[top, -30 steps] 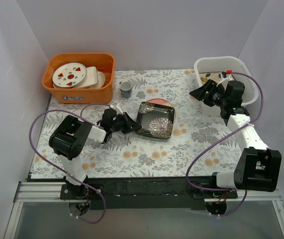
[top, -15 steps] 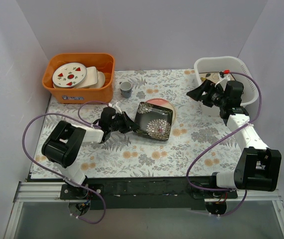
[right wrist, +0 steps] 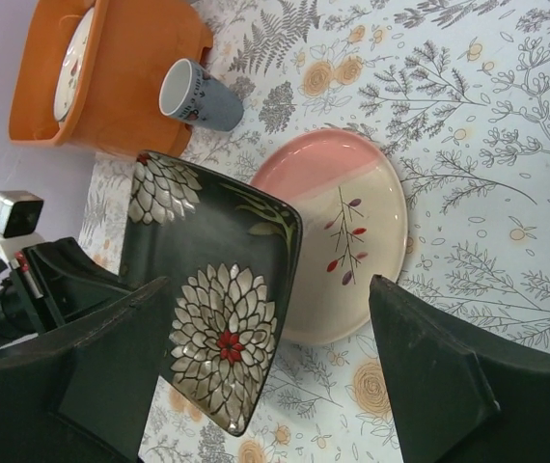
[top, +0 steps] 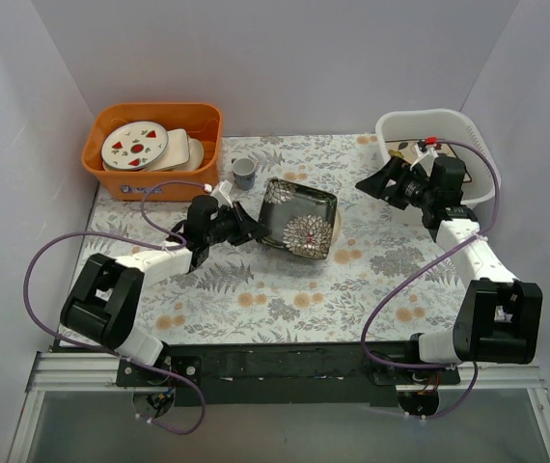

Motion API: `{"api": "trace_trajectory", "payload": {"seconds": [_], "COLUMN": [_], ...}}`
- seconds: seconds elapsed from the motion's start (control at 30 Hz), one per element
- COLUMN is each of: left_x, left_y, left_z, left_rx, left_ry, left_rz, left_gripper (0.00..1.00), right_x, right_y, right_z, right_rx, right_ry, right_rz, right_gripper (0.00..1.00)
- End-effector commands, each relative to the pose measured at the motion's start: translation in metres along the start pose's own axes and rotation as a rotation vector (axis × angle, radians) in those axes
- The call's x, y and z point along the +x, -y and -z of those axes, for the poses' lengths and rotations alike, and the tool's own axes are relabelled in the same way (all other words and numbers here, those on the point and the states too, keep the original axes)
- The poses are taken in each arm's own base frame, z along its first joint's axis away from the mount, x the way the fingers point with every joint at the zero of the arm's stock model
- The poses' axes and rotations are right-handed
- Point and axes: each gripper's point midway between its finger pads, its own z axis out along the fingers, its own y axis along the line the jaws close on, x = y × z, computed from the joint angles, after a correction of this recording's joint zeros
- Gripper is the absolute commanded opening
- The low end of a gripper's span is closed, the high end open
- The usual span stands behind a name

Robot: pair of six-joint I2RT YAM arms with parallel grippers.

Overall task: Place the plates into the plastic bin on the countertop
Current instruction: Pick up the plate at the center of the board.

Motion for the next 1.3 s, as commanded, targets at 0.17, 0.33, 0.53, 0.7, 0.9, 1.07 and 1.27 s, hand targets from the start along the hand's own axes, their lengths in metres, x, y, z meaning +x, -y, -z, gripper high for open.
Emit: {"api": "trace_trajectory", "payload": {"seconds": [0.17,0.33,0.53,0.7,0.9,1.07,1.27], "left_x": [-0.057,-0.058,-0.057,-0.056,-0.057,-0.057,-0.056], "left_y": [0.103,0.110,0.119,0.123,0.132,0.135,0.134], "left_z": [0.033,0.038,0.041,0.045,0.051,0.054,0.055], "left_rx": [0.260,0.281,0.315,0.330,0.349,0.356,0.352], "left_ry": [0.152,0.152,0.143,0.139,0.135,0.136,0.132], "left_rz": [-0.141,-0.155,-0.157,-0.158,-0.177,-0.181,-0.187], "left_gripper": [0.00,0.00,0.00,0.00,0.00,0.00,0.00], "right_x": [0.005,0.018,0.035,0.052,0.068,0.078,0.085], "right_y": [-0.010,-0.019,-0.029,-0.032,-0.041,-0.048,-0.058], "right_z": [-0.010,-0.019,-0.031,-0.043,-0.054,-0.064,-0.067], "right_rx": [-0.073,-0.107,-0.143,-0.174,-0.231,-0.268,-0.327], "right_ry": [-0.046,-0.096,-0.151,-0.196,-0.241,-0.274,-0.295], "right_rz": [0.023,0.020,0.018,-0.003,-0.037,-0.054,-0.064], "right_gripper": [0.88,0.88,0.88,0.87,0.83,0.76,0.49]}}
